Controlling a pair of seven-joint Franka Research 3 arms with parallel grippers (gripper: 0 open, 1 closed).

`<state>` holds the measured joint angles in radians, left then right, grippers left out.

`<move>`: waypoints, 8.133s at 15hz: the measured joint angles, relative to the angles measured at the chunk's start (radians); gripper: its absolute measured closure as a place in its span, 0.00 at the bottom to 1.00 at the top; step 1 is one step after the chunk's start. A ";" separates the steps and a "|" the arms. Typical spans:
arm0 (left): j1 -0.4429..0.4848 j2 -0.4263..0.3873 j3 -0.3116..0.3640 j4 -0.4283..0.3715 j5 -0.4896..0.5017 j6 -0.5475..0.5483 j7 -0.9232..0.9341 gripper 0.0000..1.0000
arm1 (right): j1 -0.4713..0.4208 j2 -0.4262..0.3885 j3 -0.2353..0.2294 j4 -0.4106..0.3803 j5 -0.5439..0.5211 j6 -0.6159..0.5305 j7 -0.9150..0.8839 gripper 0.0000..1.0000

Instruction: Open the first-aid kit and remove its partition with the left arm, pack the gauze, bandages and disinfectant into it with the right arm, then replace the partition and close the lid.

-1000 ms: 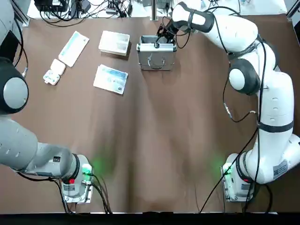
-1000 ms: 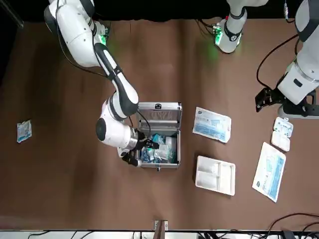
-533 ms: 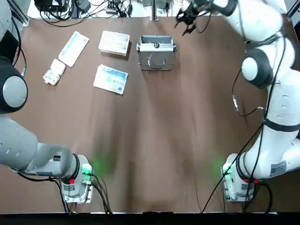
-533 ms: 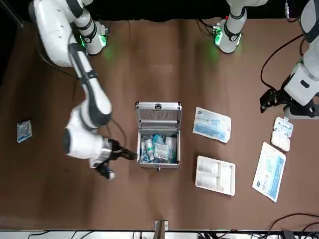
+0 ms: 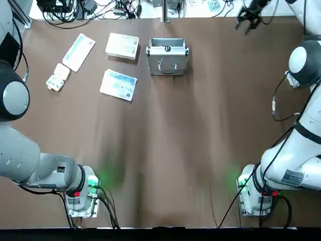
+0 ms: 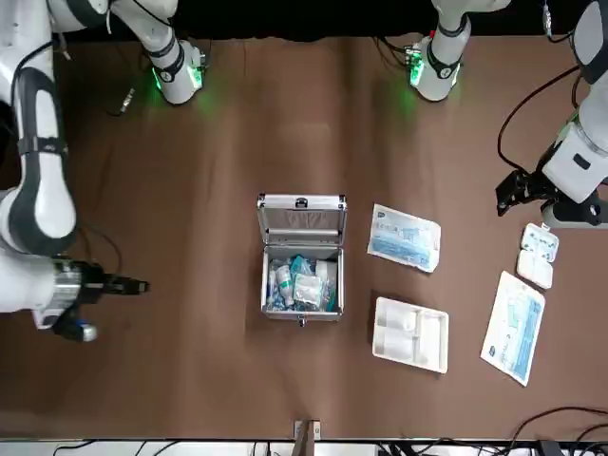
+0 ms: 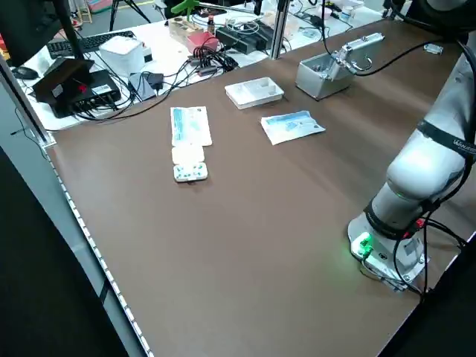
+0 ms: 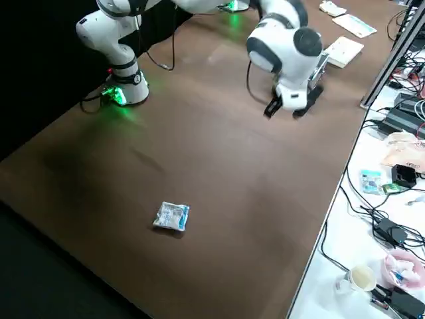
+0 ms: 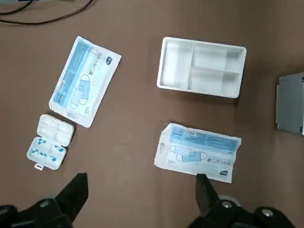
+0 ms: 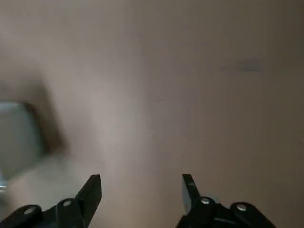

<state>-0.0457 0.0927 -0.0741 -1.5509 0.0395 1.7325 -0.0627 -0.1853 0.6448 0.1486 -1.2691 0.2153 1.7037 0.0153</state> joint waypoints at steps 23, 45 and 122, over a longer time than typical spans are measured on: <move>0.009 -0.019 -0.004 -0.042 0.000 0.024 0.001 0.00 | -0.477 0.173 -0.002 -0.200 -0.675 0.336 -0.666 0.28; 0.007 -0.022 -0.037 -0.044 0.000 0.024 0.002 0.00 | -0.468 0.156 0.045 -0.182 -0.687 0.295 -0.667 0.83; 0.004 -0.010 -0.058 -0.057 0.000 0.027 0.122 0.00 | -0.409 -0.121 0.641 0.063 -0.319 -0.205 0.282 0.11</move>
<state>-0.0413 0.0824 -0.1319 -1.6077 0.0393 1.7591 0.0588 -0.5943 0.5241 0.7893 -1.2066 -0.1037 1.4985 0.2976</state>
